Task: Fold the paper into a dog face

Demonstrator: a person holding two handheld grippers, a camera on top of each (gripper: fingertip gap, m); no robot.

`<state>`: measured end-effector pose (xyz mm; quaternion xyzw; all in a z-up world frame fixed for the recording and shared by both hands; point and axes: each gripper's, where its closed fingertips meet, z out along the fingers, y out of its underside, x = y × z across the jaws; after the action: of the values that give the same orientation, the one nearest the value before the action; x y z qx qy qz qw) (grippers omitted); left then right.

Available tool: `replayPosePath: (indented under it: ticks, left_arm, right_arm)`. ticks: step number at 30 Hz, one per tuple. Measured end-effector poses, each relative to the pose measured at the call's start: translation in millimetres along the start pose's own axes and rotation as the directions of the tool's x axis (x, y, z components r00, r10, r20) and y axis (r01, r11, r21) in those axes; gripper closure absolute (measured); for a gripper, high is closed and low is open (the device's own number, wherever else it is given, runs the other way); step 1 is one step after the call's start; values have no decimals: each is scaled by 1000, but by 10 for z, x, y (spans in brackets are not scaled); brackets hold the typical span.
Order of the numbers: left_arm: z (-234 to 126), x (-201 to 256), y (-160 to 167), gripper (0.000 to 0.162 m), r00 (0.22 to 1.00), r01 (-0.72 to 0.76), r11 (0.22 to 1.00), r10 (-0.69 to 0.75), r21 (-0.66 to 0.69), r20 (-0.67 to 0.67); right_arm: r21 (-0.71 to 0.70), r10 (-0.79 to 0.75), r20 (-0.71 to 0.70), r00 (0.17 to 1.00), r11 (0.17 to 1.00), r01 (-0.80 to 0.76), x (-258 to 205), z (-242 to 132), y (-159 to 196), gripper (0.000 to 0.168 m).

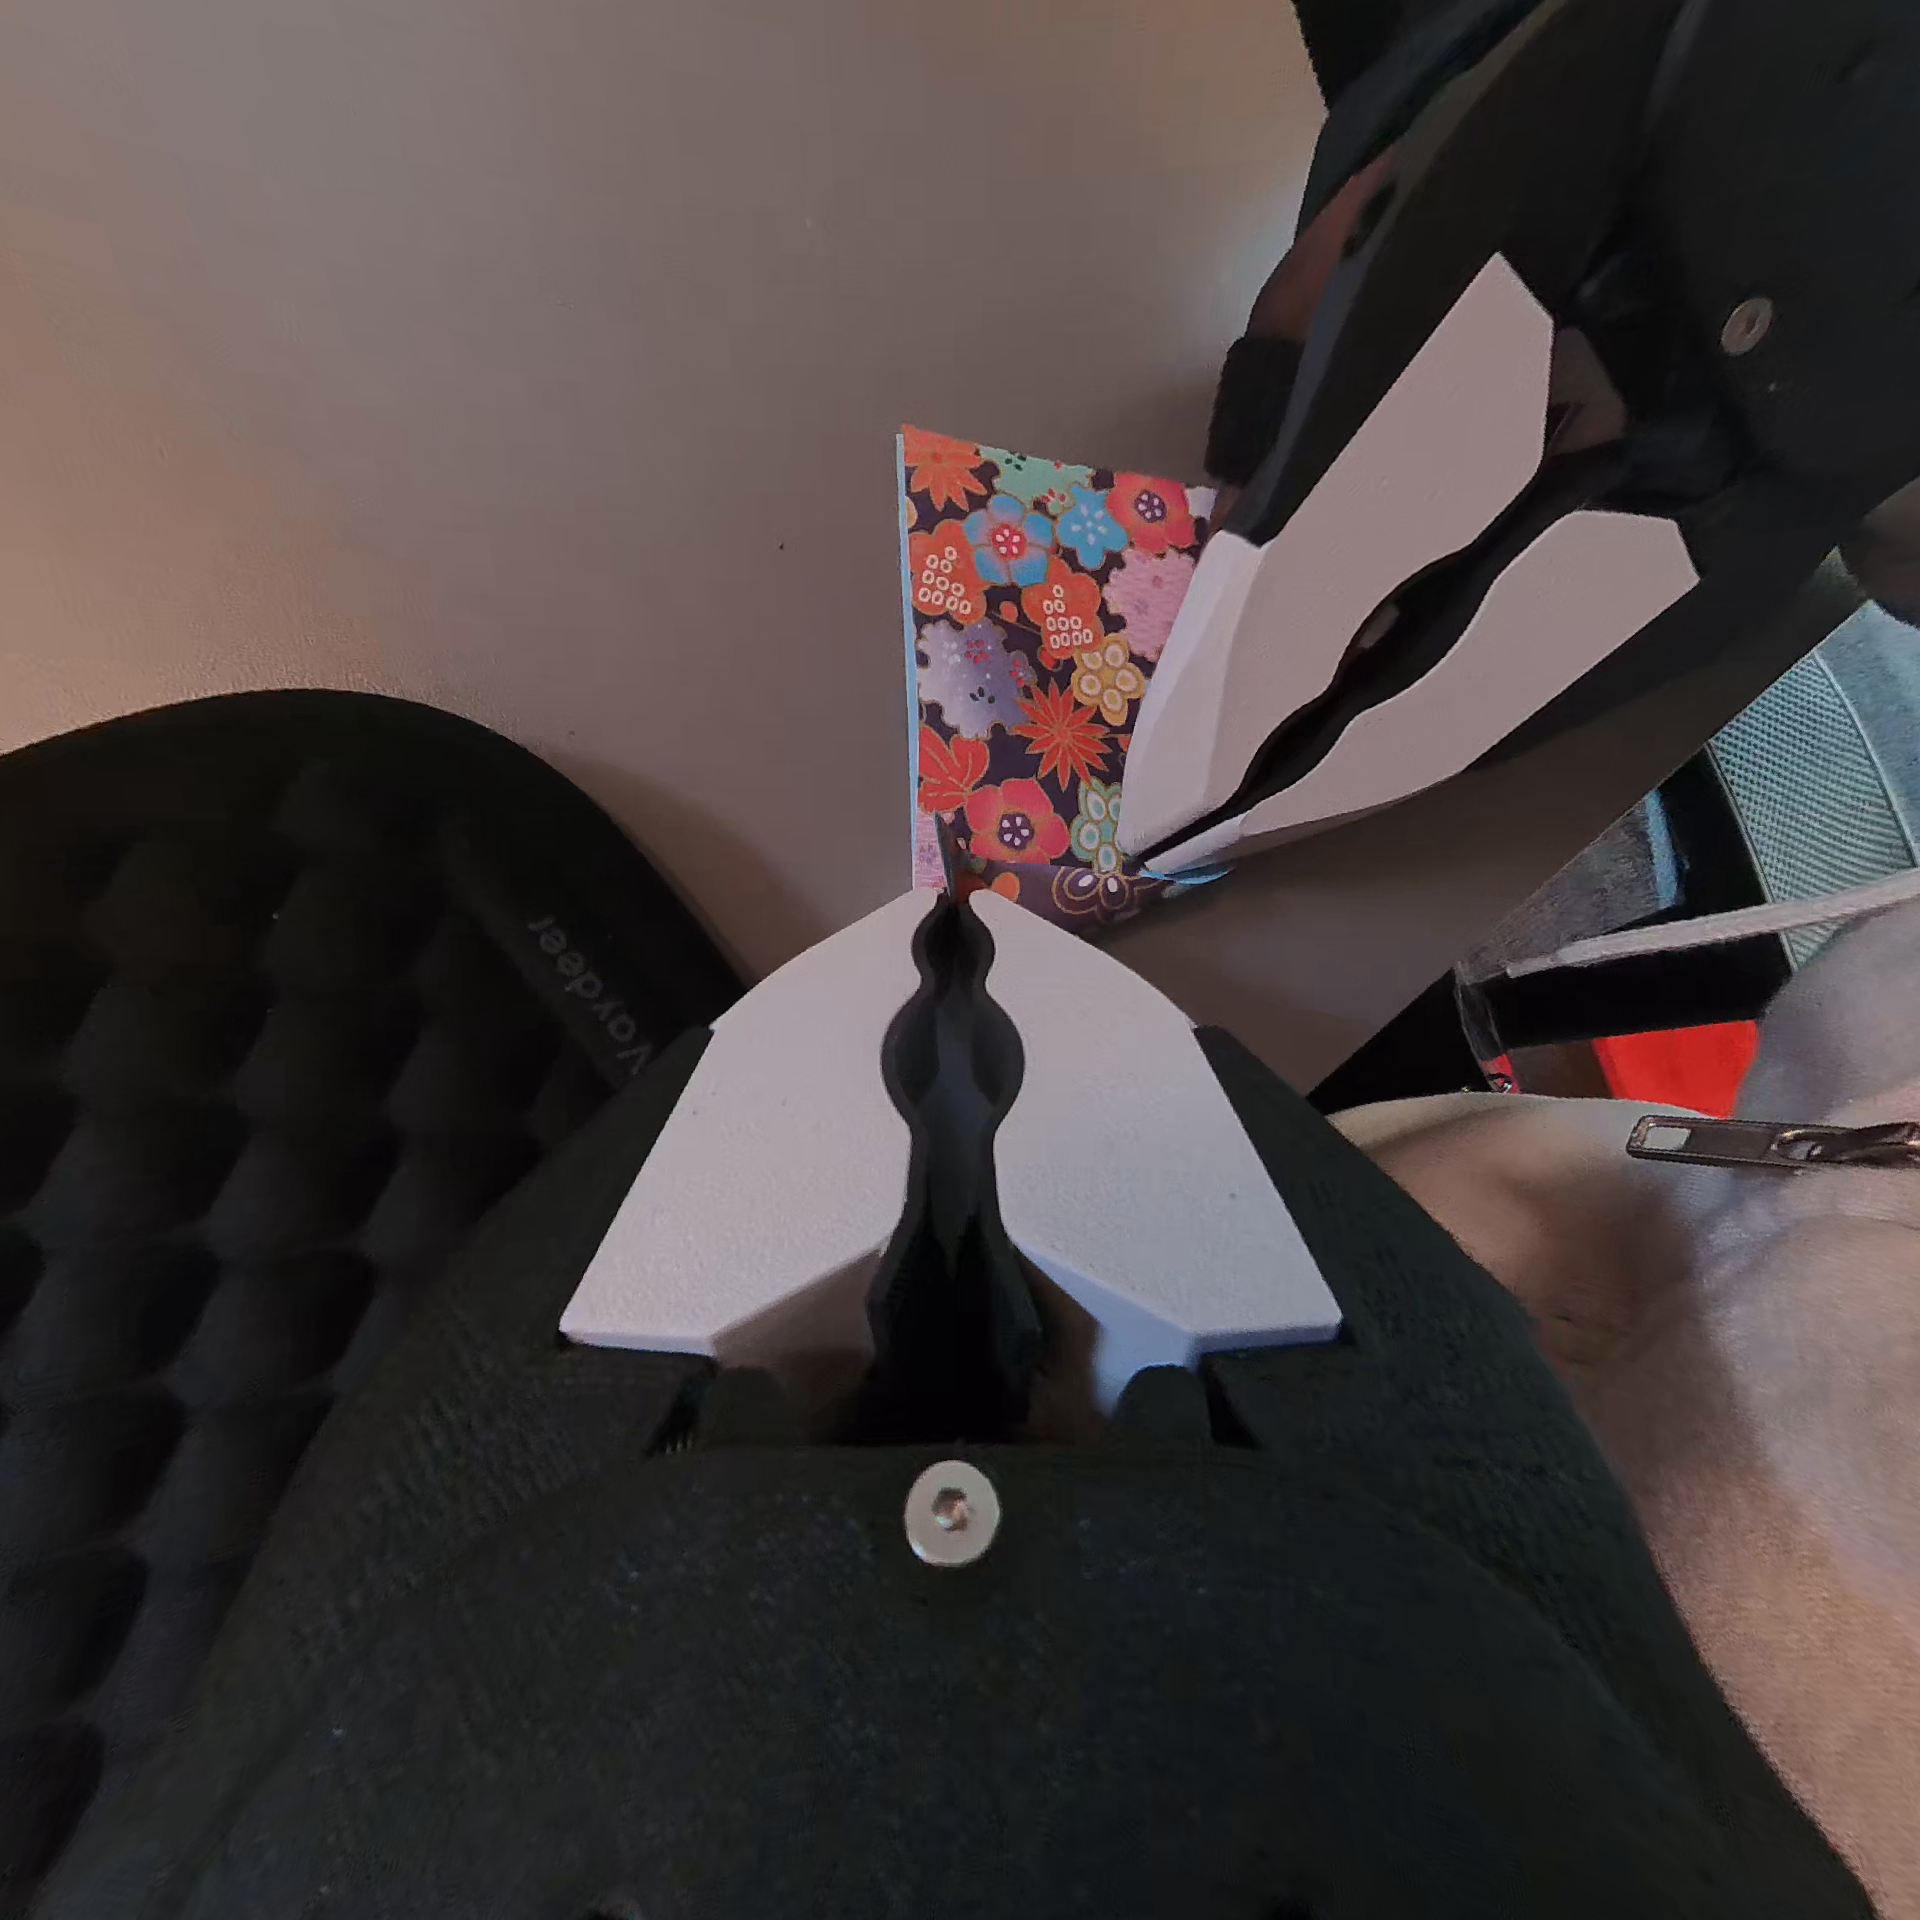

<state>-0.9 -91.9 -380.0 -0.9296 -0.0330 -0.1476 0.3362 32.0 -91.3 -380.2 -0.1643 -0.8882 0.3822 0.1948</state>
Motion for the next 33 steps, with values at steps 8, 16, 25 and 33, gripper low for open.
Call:
replayPosePath:
  ticks: [8, 16, 25, 33]
  left_arm:
    - [4, -15, 5, 161, 993, -103, 994, 105, -48, 48]
    - [6, -14, 10, 161, 996, -89, 995, 90, -43, 22]
    - [10, -4, 18, 161, 997, -71, 997, 71, -44, -1]
    - [6, 2, -15, 162, 996, 51, 999, -50, 11, -70]
  right_arm:
    - [9, 73, 74, 995, 997, -74, -65, -61, 10, 168]
    - [150, 217, 152, 964, 959, -239, 56, -191, -153, 168]
    - [64, 98, 225, 969, 991, -115, -138, -60, -116, 168]
    - [33, 135, 250, 959, 988, -148, -121, -48, -75, 168]
